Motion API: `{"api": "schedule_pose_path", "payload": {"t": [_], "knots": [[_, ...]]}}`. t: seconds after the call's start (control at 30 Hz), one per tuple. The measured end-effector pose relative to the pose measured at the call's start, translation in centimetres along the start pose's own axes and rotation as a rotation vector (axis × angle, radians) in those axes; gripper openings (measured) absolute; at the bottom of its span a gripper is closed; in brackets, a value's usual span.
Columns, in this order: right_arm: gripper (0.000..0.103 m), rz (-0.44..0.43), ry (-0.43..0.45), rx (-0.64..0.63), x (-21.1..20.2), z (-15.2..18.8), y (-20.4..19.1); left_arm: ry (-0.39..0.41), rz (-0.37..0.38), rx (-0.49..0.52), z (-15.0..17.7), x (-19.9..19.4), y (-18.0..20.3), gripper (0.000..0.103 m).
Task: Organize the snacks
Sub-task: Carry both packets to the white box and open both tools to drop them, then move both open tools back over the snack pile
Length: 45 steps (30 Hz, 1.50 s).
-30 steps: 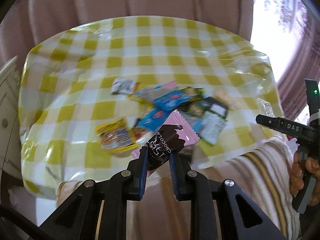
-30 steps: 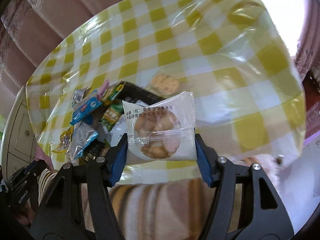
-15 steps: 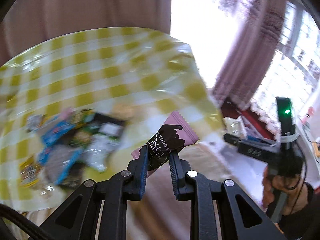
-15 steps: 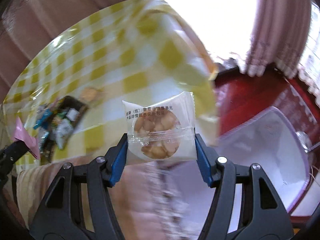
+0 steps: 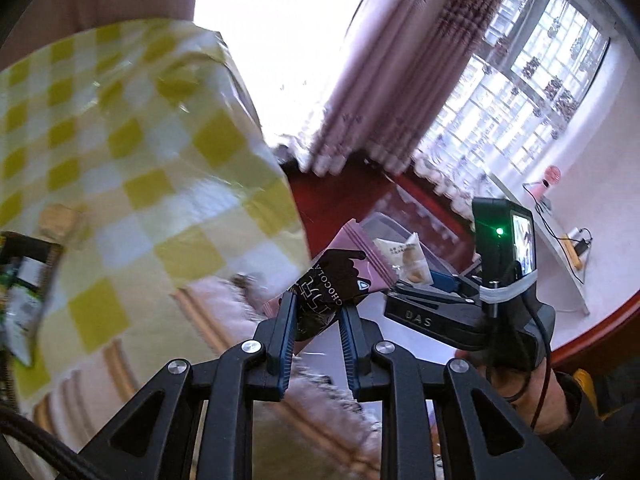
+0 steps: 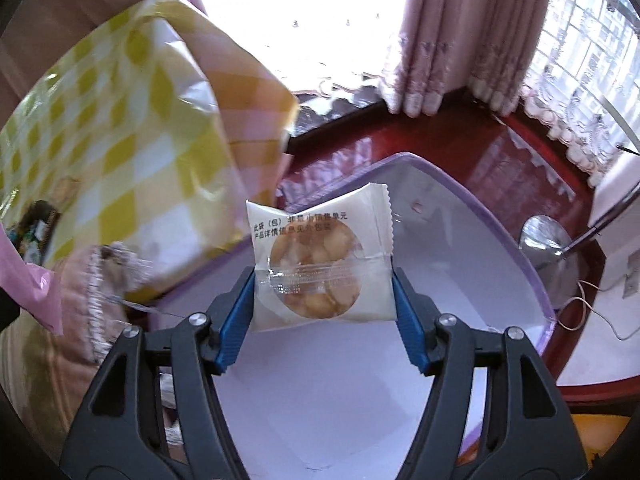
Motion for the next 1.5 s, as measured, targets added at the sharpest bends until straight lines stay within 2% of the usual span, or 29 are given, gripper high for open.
{"api": "schedule_pose_path", "payload": {"t": [0.07,0.13,0.2,0.37,0.43,0.53,0.83,1.23,1.5], "knots": [[0.075,0.019,0.0,0.006,0.2,0.1,0.7,-0.019,0.022,-0.006,0.4,0.4,0.6,0.032],[0.079,0.028,-0.01,-0.009,0.8,0.3,1.0,-0.019,0.014,-0.018,0.5,0.5,0.3,0.057],[0.081,0.038,-0.031,-0.024,1.8,0.7,1.2,-0.009,0.004,-0.031,0.5,0.3,-0.1,0.063],[0.081,0.064,-0.086,-0.02,3.2,1.8,2.5,0.002,-0.016,-0.073,0.5,-0.6,-1.6,0.063],[0.082,0.073,-0.083,-0.017,2.9,1.8,2.8,0.008,-0.027,-0.096,0.6,-1.0,-2.6,0.064],[0.089,0.092,-0.064,-0.038,2.4,1.5,2.6,0.021,-0.052,-0.123,0.7,-1.5,-4.0,0.066],[0.09,0.039,-0.053,-0.059,1.4,1.0,0.2,0.065,-0.115,-0.206,1.5,-4.4,-7.6,0.067],[0.09,-0.114,0.016,-0.124,-1.8,-0.8,-8.1,0.136,-0.238,-0.336,4.0,-9.7,-13.9,0.067],[0.09,-0.197,0.022,-0.179,-3.2,-0.9,-13.9,0.175,-0.298,-0.447,6.3,-13.5,-17.7,0.067]]}}
Point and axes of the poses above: each gripper's, at about its wrist camera, not at the fingertips, and x roughly the way its jaws point, y to its right, z to its underside, the point moved 9 cm from there along x, roughly the way its jaws point, and after that the axes turned 9 degrees about y, right-handed, at the moved point
